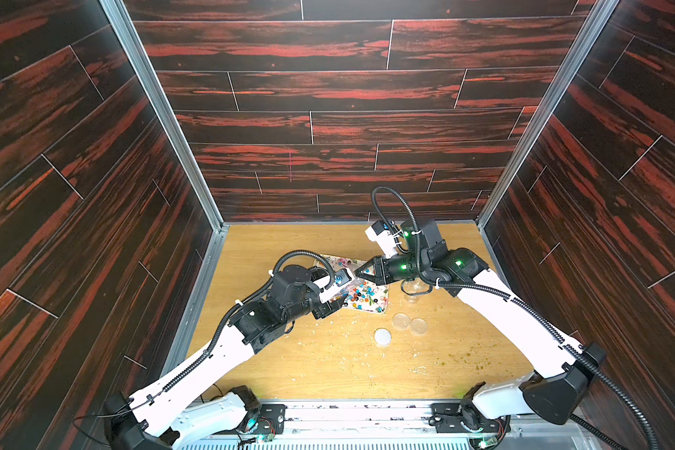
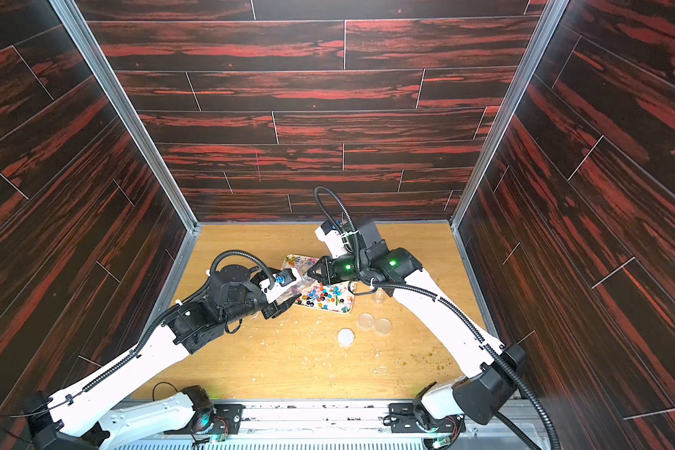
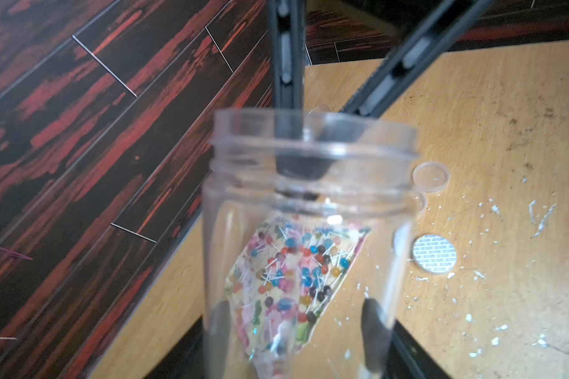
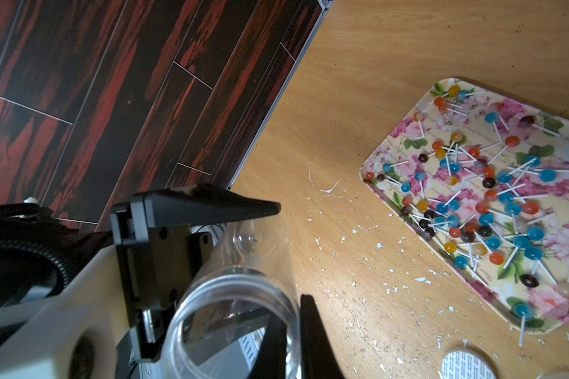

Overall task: Pour the candies out of the jar
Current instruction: Place the jar at the center of the board.

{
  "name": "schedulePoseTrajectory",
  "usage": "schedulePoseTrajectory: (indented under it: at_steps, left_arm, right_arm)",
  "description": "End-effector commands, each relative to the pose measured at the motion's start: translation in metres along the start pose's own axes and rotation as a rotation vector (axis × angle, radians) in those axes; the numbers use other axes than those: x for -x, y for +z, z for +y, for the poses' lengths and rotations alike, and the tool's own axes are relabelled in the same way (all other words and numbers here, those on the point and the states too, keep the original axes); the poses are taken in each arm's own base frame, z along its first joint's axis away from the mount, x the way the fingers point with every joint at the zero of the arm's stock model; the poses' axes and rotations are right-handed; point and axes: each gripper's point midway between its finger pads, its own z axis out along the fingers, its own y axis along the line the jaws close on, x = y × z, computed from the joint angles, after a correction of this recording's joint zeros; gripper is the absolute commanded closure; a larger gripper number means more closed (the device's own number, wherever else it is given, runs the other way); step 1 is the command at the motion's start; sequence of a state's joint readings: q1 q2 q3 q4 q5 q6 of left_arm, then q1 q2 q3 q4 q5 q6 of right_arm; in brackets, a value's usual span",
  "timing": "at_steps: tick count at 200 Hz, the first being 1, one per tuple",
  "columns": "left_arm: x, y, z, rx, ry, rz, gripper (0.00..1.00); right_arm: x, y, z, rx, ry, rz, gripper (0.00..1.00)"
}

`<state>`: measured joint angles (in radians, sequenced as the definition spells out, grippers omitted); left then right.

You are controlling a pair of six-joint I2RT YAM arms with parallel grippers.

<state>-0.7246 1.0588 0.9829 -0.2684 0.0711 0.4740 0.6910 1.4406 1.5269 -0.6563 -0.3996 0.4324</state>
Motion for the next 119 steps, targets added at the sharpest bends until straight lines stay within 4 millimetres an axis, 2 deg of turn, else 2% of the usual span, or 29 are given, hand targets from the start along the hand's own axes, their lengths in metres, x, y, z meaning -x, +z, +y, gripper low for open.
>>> schedulePoseTrajectory:
  at_steps: [1,45,63,77,102,119]
  left_arm:
    - [0.002,-0.003,0.001,0.003,-0.006,-0.019,0.21]
    - [0.003,-0.012,0.006,0.031,0.011,-0.013,0.01]
    - [0.003,-0.023,0.012,0.077,0.015,-0.009,0.0]
    - [0.004,-0.035,0.019,0.118,0.013,-0.022,0.0]
    - [0.018,-0.059,0.032,0.204,-0.043,-0.103,0.0]
    - [0.026,-0.074,0.037,0.245,-0.074,-0.164,0.0]
  right_arm:
    - [0.002,0.001,0.004,0.003,-0.016,0.007,0.99]
    - [0.003,-0.001,-0.001,-0.029,-0.022,0.004,1.0]
    - [0.002,-0.001,-0.004,-0.05,-0.027,0.015,1.0]
    - [0.006,-0.002,-0.015,-0.109,-0.028,0.003,1.0]
    - [0.013,-0.008,-0.027,-0.144,-0.021,-0.016,1.0]
    - [0.021,-0.019,-0.043,-0.208,-0.019,-0.033,1.0]
